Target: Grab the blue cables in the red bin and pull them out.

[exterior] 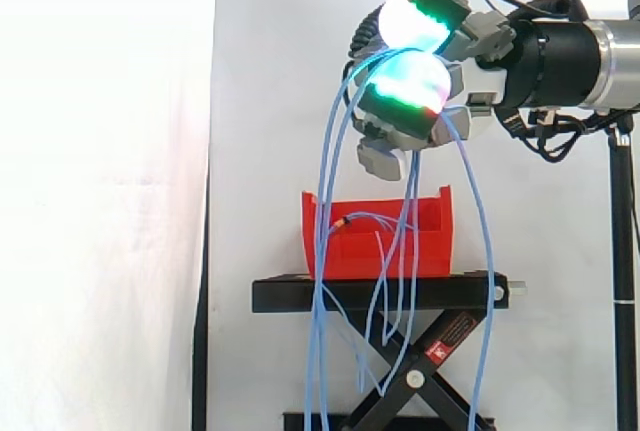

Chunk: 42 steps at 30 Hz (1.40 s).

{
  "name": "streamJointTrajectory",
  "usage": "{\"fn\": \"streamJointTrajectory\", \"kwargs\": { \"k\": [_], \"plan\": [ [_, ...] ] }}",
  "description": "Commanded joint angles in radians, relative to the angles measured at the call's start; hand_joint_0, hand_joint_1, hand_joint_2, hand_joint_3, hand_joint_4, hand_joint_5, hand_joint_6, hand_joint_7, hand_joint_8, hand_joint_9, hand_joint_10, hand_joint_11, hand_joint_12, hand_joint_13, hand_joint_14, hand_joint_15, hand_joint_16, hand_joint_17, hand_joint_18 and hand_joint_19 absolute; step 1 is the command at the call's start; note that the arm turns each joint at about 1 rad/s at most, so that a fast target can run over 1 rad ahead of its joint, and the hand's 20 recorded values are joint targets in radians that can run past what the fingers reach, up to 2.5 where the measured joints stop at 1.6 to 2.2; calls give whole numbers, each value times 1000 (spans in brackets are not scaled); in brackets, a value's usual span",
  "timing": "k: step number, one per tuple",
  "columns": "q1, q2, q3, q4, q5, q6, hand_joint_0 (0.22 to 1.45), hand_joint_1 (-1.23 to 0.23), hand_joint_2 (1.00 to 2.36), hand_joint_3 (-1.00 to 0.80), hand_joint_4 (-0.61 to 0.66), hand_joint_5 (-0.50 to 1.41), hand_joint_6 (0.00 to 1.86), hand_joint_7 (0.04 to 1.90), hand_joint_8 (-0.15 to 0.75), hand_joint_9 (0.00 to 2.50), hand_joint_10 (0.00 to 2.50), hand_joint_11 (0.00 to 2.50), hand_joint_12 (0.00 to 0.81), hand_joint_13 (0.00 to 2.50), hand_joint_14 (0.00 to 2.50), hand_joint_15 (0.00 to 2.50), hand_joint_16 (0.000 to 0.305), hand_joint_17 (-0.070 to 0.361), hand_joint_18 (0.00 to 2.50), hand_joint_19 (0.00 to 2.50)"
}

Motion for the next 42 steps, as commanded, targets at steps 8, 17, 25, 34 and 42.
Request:
{"fn": "streamJointTrajectory", "kwargs": {
  "k": [8, 17, 25, 34, 42],
  "plan": [
    [-2, 0, 0, 1, -14, 0, 916, -1017, 1014, -715, 241, 736, 13, 677, 238, 1037, 835, 1664, 308, 1254, 201, 1648, 40, 91, 729, 1062],
    [-6, 0, 3, 1, -22, 0, 919, -1039, 1013, -724, 236, 707, 11, 679, 242, 956, 869, 1612, 311, 1209, 210, 1623, 40, 91, 710, 1065],
    [-8, 0, 3, 1, -23, 0, 953, -1059, 1014, -721, 220, 682, 10, 701, 241, 896, 928, 1586, 308, 1182, 193, 1629, 41, 92, 696, 1040],
    [-12, 0, 3, 1, -37, 0, 994, -1075, 1013, -733, 211, 647, 8, 725, 245, 840, 984, 1551, 310, 1154, 211, 1594, 41, 93, 689, 1031],
    [-14, 0, 3, 1, -37, 0, 1007, -1078, 1013, -730, 212, 626, 6, 731, 248, 814, 992, 1527, 316, 1130, 205, 1597, 42, 94, 676, 1033]
  ]
}}
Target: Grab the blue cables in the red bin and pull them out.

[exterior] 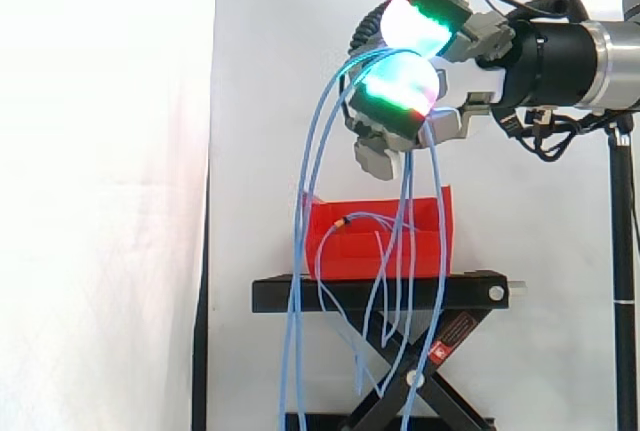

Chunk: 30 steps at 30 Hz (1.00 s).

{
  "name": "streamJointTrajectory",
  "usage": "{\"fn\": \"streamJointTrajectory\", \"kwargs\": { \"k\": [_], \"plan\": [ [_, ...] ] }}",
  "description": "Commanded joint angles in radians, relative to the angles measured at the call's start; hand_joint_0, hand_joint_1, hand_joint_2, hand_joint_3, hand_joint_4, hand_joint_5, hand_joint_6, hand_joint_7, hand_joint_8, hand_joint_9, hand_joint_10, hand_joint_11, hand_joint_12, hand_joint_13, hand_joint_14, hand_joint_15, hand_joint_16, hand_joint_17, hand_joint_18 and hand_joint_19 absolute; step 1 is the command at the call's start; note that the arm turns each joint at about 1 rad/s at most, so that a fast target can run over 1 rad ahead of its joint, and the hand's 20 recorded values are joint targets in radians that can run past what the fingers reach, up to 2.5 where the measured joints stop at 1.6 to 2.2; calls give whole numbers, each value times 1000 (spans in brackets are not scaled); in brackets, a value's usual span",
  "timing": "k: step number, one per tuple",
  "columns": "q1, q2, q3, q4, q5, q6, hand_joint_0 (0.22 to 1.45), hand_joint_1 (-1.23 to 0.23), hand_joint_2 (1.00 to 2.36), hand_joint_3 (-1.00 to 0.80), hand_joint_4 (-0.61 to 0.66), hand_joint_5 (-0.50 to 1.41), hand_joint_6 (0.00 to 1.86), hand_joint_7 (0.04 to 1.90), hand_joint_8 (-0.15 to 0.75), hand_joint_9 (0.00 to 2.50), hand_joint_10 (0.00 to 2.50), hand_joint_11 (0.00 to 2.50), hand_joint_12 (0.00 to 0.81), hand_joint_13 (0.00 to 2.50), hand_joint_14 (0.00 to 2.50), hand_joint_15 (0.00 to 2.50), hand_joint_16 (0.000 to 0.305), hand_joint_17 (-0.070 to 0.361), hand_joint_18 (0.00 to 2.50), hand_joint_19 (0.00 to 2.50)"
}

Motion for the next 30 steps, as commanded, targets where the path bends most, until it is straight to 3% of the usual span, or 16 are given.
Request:
{"fn": "streamJointTrajectory", "kwargs": {
  "k": [1, 15, 23, 30],
  "plan": [
    [0, 0, 0, 0, 0, 0, 1009, -1079, 1013, -730, 212, 621, 6, 737, 252, 808, 1009, 1509, 312, 1122, 203, 1604, 42, 94, 674, 1023],
    [-3, 0, 0, 0, -11, 0, 1023, -1095, 1012, -757, 202, 537, 1, 764, 265, 693, 1055, 1464, 330, 1022, 127, 1612, 43, 97, 628, 993],
    [-5, 0, 0, 5, -13, 0, 1002, -1111, 1005, -903, 199, 513, 2, 761, 268, 656, 1056, 1456, 331, 999, 111, 1611, 44, 98, 606, 986],
    [-5, 0, 2, 5, -13, 0, 985, -1104, 1004, -927, 205, 508, 2, 763, 268, 655, 1060, 1455, 330, 1000, 137, 1592, 44, 98, 603, 993]
  ]
}}
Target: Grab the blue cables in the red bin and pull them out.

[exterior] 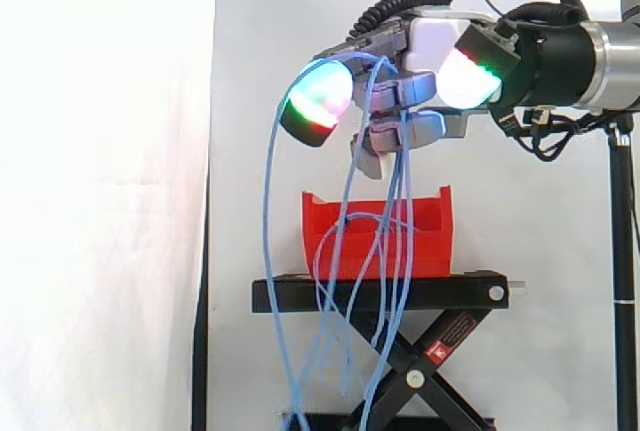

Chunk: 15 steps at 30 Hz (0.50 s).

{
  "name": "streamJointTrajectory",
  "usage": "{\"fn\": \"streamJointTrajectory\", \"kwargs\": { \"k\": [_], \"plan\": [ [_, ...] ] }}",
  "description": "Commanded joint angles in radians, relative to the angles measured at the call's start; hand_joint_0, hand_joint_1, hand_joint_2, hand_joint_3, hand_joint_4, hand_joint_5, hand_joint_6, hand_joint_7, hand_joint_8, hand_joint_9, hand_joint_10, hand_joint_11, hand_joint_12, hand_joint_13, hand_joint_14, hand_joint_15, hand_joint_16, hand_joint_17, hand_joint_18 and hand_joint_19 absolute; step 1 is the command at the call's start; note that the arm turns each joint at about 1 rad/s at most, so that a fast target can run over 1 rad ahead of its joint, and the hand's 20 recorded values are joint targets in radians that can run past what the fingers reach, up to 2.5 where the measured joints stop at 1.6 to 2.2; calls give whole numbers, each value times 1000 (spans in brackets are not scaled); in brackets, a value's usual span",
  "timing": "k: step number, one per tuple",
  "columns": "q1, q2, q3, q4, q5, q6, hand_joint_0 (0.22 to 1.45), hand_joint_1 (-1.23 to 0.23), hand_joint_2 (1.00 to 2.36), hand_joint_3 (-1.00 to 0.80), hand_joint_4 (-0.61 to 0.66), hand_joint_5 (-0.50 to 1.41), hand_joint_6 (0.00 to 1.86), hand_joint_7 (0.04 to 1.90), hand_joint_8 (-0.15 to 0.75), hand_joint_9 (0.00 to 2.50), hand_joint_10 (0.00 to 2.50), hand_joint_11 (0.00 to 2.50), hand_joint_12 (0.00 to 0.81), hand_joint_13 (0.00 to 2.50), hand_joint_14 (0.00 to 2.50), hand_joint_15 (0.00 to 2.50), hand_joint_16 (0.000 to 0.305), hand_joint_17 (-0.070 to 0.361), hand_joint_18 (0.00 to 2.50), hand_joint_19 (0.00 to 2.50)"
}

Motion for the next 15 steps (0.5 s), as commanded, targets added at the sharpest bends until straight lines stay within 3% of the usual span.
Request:
{"fn": "streamJointTrajectory", "kwargs": {
  "k": [1, 8, 15],
  "plan": [
    [0, 0, 1, 0, -1, 0, 977, -1095, 1002, -941, 213, 508, 3, 762, 270, 655, 1061, 1453, 331, 999, 139, 1603, 43, 98, 604, 1004],
    [0, 0, 1, 3, 1, 0, 899, -1037, 1000, -1000, 225, 531, 3, 760, 277, 683, 1066, 1441, 324, 1021, 168, 1583, 43, 97, 620, 1031],
    [0, 0, 1, 8, -1, 0, 767, -908, 1000, -1000, 278, 706, 2, 787, 294, 810, 1091, 1437, 347, 1102, 278, 1516, 44, 99, 687, 1047]
  ]
}}
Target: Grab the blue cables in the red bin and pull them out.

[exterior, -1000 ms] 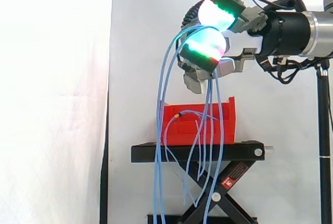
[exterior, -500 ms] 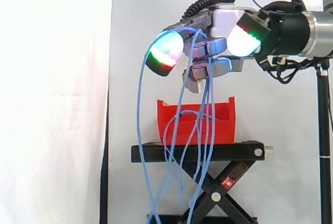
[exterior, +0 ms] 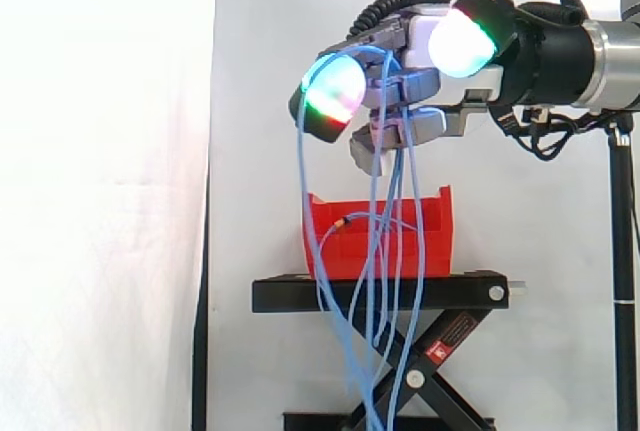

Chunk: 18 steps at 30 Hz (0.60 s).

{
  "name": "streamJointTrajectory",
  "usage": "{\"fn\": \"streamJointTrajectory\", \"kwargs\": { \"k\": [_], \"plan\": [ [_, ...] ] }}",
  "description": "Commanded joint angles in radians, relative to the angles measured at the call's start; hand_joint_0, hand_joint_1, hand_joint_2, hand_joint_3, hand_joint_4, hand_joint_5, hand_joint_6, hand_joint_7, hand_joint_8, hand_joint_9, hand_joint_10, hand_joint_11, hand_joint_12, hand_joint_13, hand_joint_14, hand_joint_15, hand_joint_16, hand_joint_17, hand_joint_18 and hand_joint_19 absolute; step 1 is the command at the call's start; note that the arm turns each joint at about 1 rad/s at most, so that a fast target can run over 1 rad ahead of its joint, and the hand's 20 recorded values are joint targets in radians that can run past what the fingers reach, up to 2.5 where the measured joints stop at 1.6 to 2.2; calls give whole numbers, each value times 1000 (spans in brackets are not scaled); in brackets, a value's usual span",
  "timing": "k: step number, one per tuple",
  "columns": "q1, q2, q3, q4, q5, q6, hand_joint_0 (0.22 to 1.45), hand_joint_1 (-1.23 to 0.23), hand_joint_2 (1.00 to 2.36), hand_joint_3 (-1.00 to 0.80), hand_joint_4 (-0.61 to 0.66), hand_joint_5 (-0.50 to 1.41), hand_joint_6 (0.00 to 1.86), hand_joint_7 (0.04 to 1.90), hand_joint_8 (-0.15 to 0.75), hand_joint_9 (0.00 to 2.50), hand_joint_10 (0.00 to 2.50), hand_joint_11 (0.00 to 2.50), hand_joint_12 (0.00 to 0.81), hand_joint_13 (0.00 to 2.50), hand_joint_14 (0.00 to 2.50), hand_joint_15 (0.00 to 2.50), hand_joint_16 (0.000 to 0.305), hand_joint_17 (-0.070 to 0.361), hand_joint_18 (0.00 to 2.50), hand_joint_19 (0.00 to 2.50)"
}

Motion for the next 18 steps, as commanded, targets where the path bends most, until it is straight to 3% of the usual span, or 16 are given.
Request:
{"fn": "streamJointTrajectory", "kwargs": {
  "k": [1, 12, 18],
  "plan": [
    [0, 0, -1, 1, 1, 0, 756, -896, 1000, -1000, 284, 716, 2, 786, 294, 829, 1100, 1430, 345, 1108, 292, 1502, 44, 100, 702, 1046],
    [-1, 0, -1, 1, 1, 0, 690, -810, 1000, -1000, 306, 800, 21, 819, 312, 902, 1137, 1405, 371, 1151, 397, 1438, 47, 106, 771, 1038],
    [-1, 0, -1, 1, 1, 0, 676, -813, 1000, -1000, 317, 817, 243, 746, 310, 949, 1144, 1418, 375, 1182, 384, 1447, 48, 109, 800, 1038]
  ]
}}
